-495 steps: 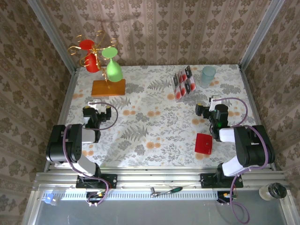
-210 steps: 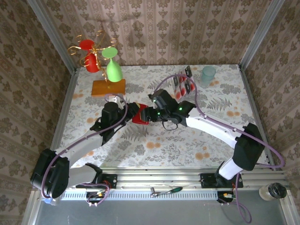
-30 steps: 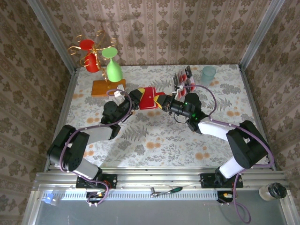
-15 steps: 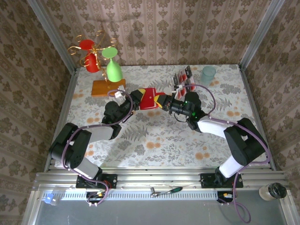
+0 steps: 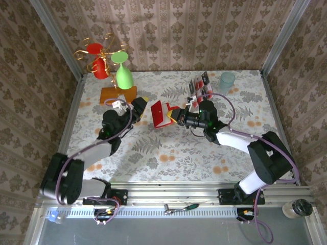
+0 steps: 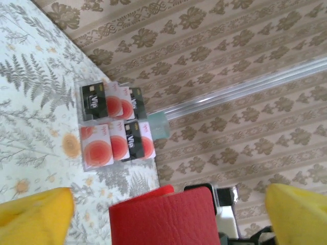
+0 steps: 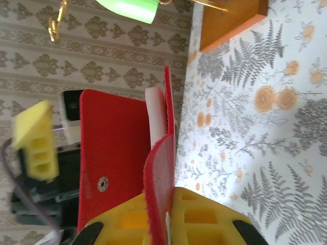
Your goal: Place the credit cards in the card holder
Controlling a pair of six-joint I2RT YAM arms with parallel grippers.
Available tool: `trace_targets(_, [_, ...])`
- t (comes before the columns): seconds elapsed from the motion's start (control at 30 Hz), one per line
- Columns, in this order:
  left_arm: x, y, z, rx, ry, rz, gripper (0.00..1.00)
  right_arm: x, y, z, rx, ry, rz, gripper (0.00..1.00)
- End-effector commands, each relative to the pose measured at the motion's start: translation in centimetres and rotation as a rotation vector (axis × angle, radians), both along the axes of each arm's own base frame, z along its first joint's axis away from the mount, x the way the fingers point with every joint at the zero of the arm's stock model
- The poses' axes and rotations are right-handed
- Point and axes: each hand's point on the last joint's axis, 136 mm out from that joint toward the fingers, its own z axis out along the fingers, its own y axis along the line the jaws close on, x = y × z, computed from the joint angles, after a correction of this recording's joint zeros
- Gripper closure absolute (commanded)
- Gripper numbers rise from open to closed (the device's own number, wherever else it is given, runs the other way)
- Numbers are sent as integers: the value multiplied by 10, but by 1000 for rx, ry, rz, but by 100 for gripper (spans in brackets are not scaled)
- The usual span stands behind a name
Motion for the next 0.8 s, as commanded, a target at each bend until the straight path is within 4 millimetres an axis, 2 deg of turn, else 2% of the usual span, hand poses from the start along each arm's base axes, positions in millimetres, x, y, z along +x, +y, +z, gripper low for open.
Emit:
trace_targets(0.0, [-14, 0, -20, 249, 31, -37, 0, -10, -3, -13, -112, -34, 0, 100])
trace_targets(0.1, [-19, 2, -20, 438, 53, -46, 0, -17, 1, -26, -197, -36, 4, 100])
trace_targets(0.13, [-26, -6, -19, 500, 49, -75, 0, -19, 2, -30, -218, -35, 4, 100])
trace_targets(0.27, [-36, -9, -21, 788, 40, -94, 0, -23, 7, -38, -271, -36, 4, 100])
trace_targets(0.4, [-43, -13, -34, 1065, 39, -128, 0, -25, 5, -47, -310, -27, -9, 100])
trace_targets(0.57, [-47, -14, -55, 1234, 85, -160, 0, -22, -1, -57, -337, -11, -46, 100])
trace_targets(0.77, [-52, 14, -88, 1346, 141, -105, 0, -17, -11, -69, -324, 25, -98, 100])
